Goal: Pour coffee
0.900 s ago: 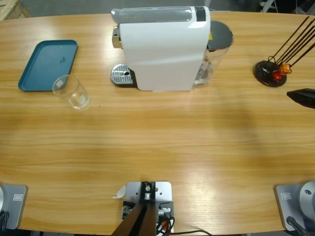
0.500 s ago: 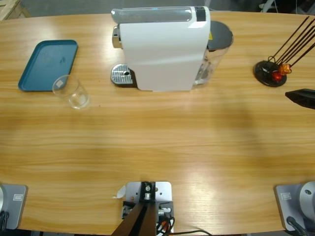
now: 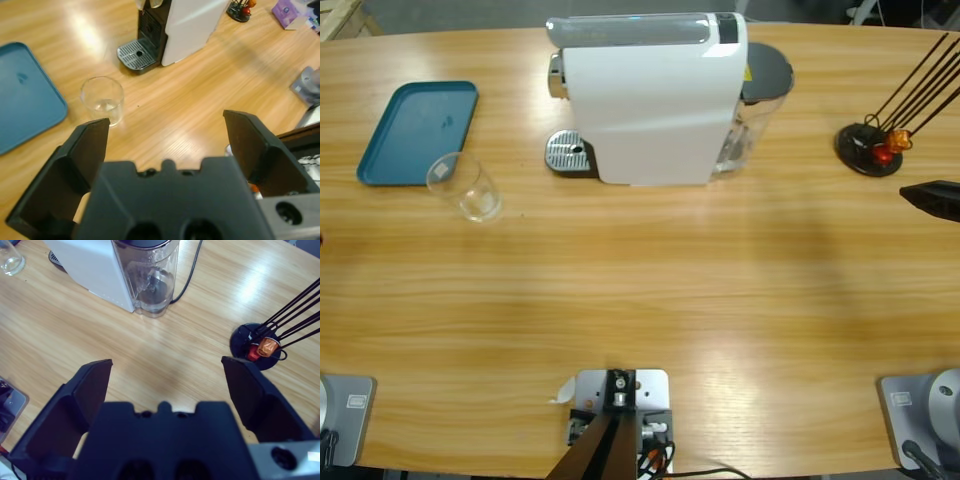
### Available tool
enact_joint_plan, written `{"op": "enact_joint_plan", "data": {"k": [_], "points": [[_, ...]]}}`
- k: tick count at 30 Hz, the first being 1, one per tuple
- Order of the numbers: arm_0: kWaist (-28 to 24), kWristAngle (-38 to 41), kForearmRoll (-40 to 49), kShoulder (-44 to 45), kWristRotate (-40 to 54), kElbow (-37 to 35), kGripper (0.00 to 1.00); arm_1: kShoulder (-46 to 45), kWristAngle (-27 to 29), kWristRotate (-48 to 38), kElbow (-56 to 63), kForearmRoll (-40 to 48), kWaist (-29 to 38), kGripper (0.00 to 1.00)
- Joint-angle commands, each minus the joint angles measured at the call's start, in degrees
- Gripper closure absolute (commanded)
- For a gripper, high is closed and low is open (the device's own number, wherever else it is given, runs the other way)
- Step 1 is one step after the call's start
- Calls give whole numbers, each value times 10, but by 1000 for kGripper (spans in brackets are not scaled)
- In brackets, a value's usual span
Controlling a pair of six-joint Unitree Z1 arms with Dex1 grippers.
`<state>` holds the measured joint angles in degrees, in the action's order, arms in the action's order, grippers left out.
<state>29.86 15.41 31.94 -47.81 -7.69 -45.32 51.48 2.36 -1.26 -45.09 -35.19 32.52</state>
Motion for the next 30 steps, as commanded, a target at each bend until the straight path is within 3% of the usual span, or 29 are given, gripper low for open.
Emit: {"op": "enact_joint_plan", "data": {"k": [1,6,15,18,23,26,30], "points": [[-4,52,32,-223,-133,-171,0,-1,2,0,1,-5,-8,0],[-7,45,-82,-331,-194,-208,22,0,2,0,1,-5,-8,0],[-9,110,-86,-500,-271,-330,92,1,2,0,1,-5,-8,0],[-9,152,-86,-532,-276,-346,102,2,6,-2,1,-5,-8,0],[-10,152,-86,-546,-276,-346,112,7,9,-4,7,7,-8,0],[-13,147,-86,-549,-272,-345,214,10,9,-4,6,7,-8,0],[-23,137,-86,-550,-270,-345,467,18,4,2,4,7,-8,0]]}}
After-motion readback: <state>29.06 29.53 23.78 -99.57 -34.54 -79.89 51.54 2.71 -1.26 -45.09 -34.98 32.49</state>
